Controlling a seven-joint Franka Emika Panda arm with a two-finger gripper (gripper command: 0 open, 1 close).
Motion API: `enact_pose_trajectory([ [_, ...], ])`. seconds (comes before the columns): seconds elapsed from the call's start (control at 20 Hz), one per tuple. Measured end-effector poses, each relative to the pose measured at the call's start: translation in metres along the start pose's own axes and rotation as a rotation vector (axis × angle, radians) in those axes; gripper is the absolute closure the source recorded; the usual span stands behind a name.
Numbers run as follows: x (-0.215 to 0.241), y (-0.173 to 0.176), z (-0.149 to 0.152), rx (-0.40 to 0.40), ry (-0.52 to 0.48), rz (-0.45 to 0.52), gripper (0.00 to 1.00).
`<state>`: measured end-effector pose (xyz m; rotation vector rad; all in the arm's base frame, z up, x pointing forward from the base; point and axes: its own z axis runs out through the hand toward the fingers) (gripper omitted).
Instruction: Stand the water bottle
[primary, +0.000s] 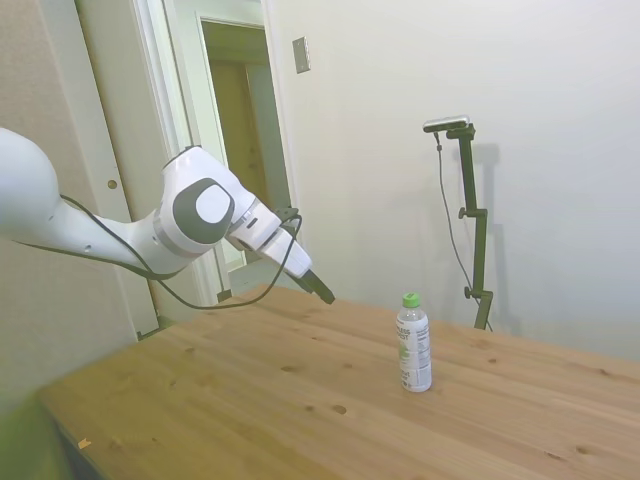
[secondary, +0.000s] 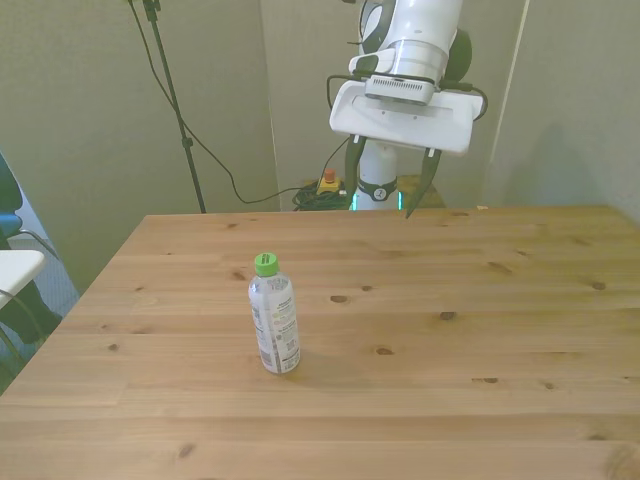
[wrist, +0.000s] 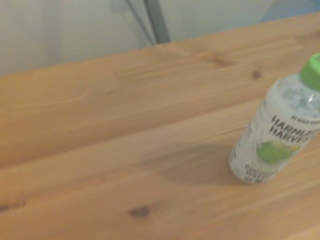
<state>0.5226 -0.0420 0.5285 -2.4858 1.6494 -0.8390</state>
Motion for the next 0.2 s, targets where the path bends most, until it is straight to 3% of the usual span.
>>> enact_pose_trajectory([
  [0.2, 0.0044, 0.0106, -0.0125, -0.040, -0.130, -0.078, 0.00],
])
